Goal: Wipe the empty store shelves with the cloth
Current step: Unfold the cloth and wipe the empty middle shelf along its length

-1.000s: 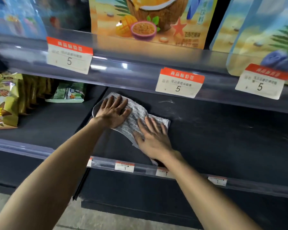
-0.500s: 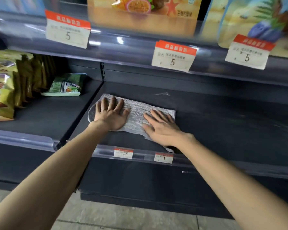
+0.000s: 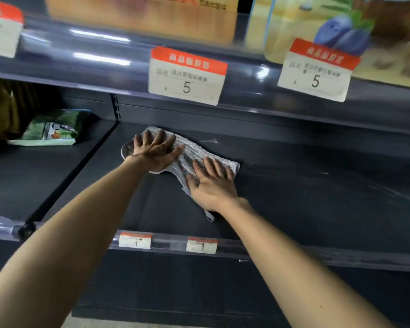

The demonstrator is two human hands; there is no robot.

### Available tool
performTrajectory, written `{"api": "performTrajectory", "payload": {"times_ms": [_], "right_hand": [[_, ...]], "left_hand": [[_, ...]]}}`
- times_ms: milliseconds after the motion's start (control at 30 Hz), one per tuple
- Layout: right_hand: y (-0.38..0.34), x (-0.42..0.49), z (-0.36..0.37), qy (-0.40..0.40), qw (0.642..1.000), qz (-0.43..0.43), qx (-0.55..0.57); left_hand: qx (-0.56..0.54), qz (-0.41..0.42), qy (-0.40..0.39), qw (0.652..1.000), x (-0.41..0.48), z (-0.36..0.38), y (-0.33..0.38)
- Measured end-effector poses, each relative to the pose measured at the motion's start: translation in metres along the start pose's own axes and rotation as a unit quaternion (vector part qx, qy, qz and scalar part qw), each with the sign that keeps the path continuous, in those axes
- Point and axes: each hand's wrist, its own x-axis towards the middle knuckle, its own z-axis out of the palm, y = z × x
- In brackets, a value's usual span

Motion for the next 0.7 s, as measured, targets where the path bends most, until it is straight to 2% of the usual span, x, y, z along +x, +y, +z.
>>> {"api": "performTrajectory", "payload": {"times_ms": [233,400,567,700], "right_hand": [[0.072,-0.005,-0.012,0.015,0.994,0.107,0.004],[0.137,-0.044,-0.023,0.013,0.986,0.167,0.007],[0.138,-0.088,-0.028,-0.01,0.99,0.138,0.023],[0.112,-0.105,-0.033,-0.043,0.995,0.084,0.038]], "left_hand": [[-0.021,0.067,0.0,0.998,0.025,-0.009,0.099],[-0.035,0.136,-0.042,0.989,0.021,-0.002,0.167],[-0.029,0.141,-0.056,0.988,-0.009,0.007,0.17],[-0.027,0.087,-0.068,0.993,-0.042,0.009,0.138]]}}
